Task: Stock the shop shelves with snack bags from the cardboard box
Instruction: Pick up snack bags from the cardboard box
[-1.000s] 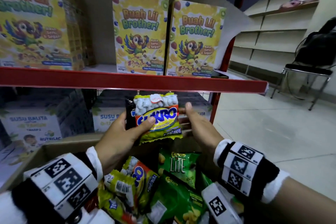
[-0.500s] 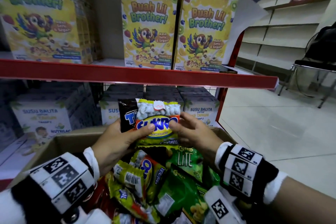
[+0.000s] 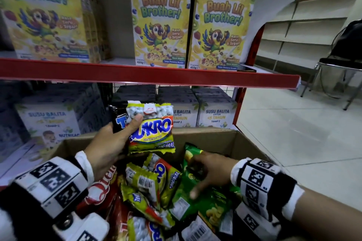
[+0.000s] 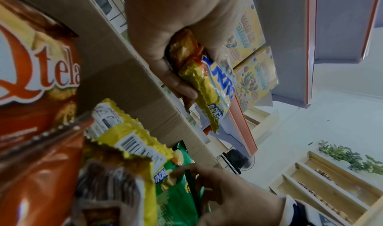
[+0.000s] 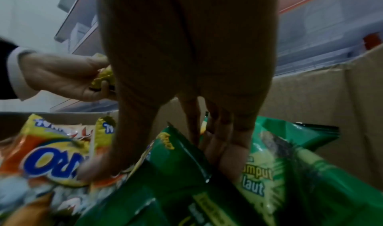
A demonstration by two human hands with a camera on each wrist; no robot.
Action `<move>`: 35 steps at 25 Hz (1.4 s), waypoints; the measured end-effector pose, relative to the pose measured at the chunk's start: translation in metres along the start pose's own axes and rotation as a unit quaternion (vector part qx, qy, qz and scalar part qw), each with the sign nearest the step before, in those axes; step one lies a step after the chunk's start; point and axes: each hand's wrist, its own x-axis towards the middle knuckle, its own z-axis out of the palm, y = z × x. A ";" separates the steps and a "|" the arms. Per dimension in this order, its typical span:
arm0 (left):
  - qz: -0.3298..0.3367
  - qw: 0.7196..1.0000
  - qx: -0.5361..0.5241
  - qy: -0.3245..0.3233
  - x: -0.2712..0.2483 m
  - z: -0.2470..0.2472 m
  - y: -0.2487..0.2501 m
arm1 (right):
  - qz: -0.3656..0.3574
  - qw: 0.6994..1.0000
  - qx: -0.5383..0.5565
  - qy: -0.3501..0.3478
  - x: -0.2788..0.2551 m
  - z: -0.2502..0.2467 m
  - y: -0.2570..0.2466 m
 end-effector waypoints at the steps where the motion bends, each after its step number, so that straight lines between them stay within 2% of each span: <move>1: -0.002 1.000 0.005 0.003 -0.001 -0.002 -0.001 | -0.009 0.999 -0.036 -0.021 0.000 0.004 0.000; 3: 0.000 1.000 0.014 0.009 -0.003 -0.004 -0.001 | -0.018 0.997 -0.074 -0.033 -0.004 0.009 -0.004; 5: 0.006 1.000 0.014 0.027 -0.004 -0.004 0.000 | -0.024 0.999 -0.043 -0.011 -0.013 0.002 -0.007; 8: 0.008 0.997 0.000 0.074 -0.001 -0.011 0.005 | -0.019 0.990 0.079 0.115 -0.040 -0.041 -0.003; 10: 0.001 0.997 -0.016 0.080 -0.001 -0.014 0.008 | -0.036 0.949 0.211 0.232 -0.059 -0.074 -0.002; 12: -0.005 0.997 -0.019 0.072 -0.004 -0.011 0.011 | -0.085 0.882 0.285 0.365 -0.072 -0.091 -0.007; 14: -0.018 0.998 -0.023 0.054 -0.009 0.000 0.015 | -0.149 0.839 0.224 0.474 -0.079 -0.085 -0.025; 15: -0.022 0.999 -0.029 0.040 -0.012 0.007 0.018 | -0.167 0.832 0.178 0.498 -0.078 -0.075 -0.034; 16: -0.022 0.999 -0.040 0.023 -0.014 0.015 0.020 | -0.175 0.839 0.133 0.499 -0.076 -0.063 -0.044; 17: -0.019 0.998 -0.059 0.002 -0.016 0.021 0.023 | -0.176 0.858 0.084 0.476 -0.072 -0.049 -0.053; 19: -0.027 0.993 -0.102 -0.047 -0.021 0.030 0.027 | -0.165 0.906 -0.014 0.389 -0.065 -0.026 -0.066; 20: -0.035 0.991 -0.109 -0.068 -0.023 0.032 0.028 | -0.169 0.916 -0.040 0.363 -0.062 -0.019 -0.068; 21: -0.034 0.990 -0.106 -0.082 -0.025 0.031 0.028 | -0.184 0.916 -0.037 0.356 -0.062 -0.017 -0.069; 23: -0.006 0.992 -0.093 -0.085 -0.028 0.027 0.023 | -0.217 0.906 0.044 0.362 -0.064 -0.023 -0.070; 26: 0.028 0.993 -0.059 -0.103 -0.029 0.021 0.020 | -0.181 0.880 0.133 0.419 -0.064 -0.040 -0.060; 27: 0.037 0.992 -0.049 -0.114 -0.029 0.021 0.020 | -0.159 0.884 0.130 0.419 -0.063 -0.048 -0.056; 28: 0.052 0.991 -0.034 -0.121 -0.029 0.021 0.020 | -0.141 0.902 0.126 0.387 -0.063 -0.055 -0.052; 30: 0.086 0.990 -0.002 -0.111 -0.030 0.024 0.021 | -0.114 0.944 0.141 0.276 -0.063 -0.067 -0.047; 31: 0.099 0.990 0.002 -0.097 -0.030 0.024 0.021 | -0.113 0.949 0.165 0.243 -0.065 -0.072 -0.046; 32: 0.101 0.991 -0.007 -0.082 -0.029 0.024 0.020 | -0.123 0.941 0.213 0.232 -0.066 -0.074 -0.045; 33: 0.090 0.993 -0.026 -0.068 -0.028 0.022 0.020 | -0.138 0.919 0.279 0.243 -0.067 -0.077 -0.044; 35: 0.032 0.995 -0.077 -0.049 -0.023 0.017 0.020 | -0.143 0.841 0.414 0.318 -0.067 -0.081 -0.040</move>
